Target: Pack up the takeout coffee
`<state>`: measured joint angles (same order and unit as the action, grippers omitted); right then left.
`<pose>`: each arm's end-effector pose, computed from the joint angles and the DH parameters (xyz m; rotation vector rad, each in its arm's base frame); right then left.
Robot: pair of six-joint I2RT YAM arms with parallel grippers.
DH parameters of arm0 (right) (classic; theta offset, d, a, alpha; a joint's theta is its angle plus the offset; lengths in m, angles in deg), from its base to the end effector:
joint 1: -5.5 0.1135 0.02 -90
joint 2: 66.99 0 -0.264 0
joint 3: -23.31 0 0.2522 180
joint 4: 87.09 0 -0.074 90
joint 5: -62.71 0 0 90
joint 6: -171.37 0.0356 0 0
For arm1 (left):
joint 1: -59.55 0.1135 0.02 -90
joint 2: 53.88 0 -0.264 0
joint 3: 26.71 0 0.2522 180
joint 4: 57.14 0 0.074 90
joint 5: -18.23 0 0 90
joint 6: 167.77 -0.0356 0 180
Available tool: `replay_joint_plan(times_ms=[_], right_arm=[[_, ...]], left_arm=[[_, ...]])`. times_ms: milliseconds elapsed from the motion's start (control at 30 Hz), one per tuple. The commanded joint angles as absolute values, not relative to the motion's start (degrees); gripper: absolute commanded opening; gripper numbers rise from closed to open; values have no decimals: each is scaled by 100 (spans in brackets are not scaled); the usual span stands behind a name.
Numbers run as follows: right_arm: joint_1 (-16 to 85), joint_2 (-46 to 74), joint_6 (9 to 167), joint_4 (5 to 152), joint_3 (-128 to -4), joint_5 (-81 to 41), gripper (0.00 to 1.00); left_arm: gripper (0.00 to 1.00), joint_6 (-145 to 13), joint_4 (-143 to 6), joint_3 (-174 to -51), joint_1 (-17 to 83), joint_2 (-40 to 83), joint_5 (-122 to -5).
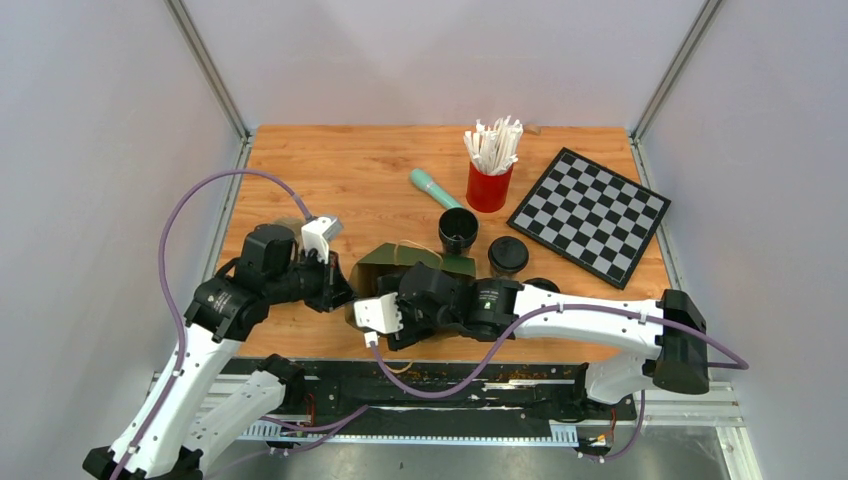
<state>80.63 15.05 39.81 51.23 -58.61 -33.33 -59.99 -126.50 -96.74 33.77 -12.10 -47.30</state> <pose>0.0850 0.3056 0.3015 -1.9306 1.2540 0.1811 0.1066 -0.0678 0.3388 0.3962 2.3350 -0.8722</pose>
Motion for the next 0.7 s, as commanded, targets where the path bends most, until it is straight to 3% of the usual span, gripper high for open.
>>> replay_joint_plan(times_ms=[0,667], right_arm=[[8069,1513,3609,5375,-5802,-3430,68],[8051,1804,3435,5772,-5855,-3158,68]], left_arm=[[0,-5975,-12604,-9731,3389,-1146,-4664],[0,-5769,-12513,-9654,3389,-1181,-4497]])
